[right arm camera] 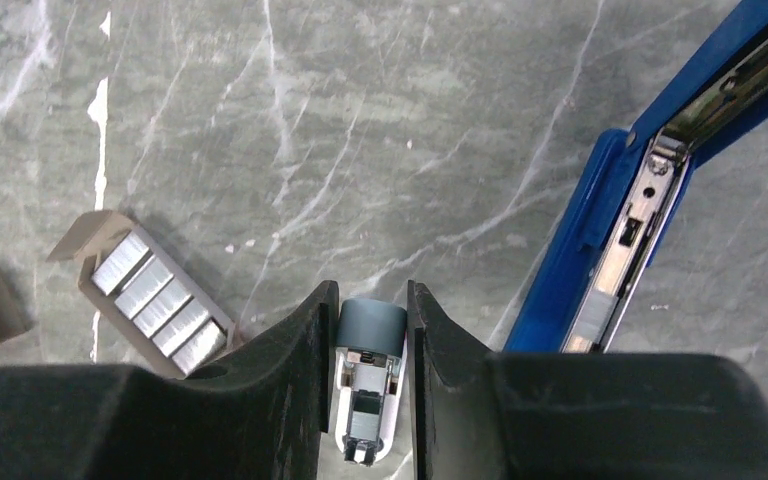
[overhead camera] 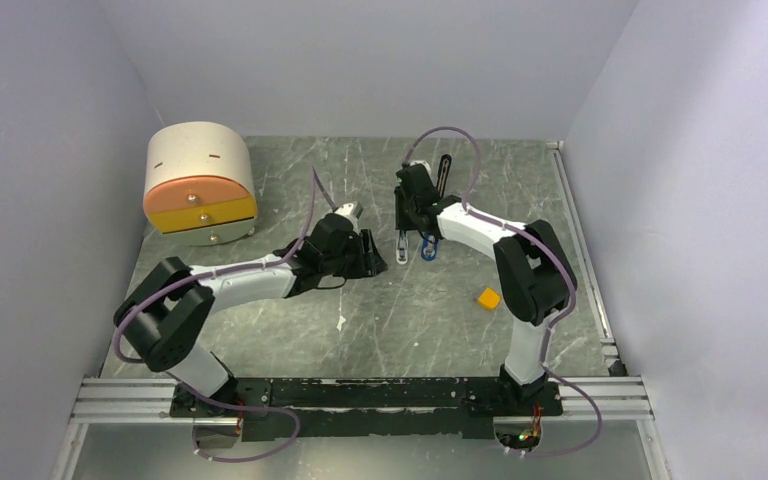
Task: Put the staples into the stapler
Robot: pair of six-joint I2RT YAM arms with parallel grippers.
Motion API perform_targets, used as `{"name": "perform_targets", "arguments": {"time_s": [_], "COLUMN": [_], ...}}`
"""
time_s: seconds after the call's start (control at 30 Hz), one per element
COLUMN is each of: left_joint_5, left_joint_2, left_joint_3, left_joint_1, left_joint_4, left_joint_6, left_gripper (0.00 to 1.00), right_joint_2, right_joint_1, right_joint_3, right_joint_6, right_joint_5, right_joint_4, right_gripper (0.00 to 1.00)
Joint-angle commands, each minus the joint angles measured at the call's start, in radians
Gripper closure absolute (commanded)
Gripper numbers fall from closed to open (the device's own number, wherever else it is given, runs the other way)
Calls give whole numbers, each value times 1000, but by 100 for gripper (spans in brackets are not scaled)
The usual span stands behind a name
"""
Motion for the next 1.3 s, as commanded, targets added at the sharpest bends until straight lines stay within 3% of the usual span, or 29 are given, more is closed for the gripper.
{"name": "perform_targets", "arguments": {"time_s": [0.0,0.37,0.73,1.0,1.27], "left_joint_5": [71,106,131,109,100], "left_joint_2": [56,199,297,337,401], "left_joint_3": [-39,-61,-62,-67,-43], "left_joint_1": [-3,-11,-27,-39,-40], "left_joint_4": [191,334,384,348,314], "left_joint_6": [-113,-127,-145,-152,-153], "left_gripper": [48,61,84,90,88], "right_joint_2": [-69,-194,-217,-220,-223], "right_joint_1": [-1,62,109,131,166], "right_joint_3": [-46,-158,-192,-203,-253], "right_joint_6": [33,74,100,112,194], "right_joint_5": [-51,-57,-42,-40,28], "right_joint_4": [-19,-41,-39,-45,-70], "right_gripper": [80,80,80,81,85]}}
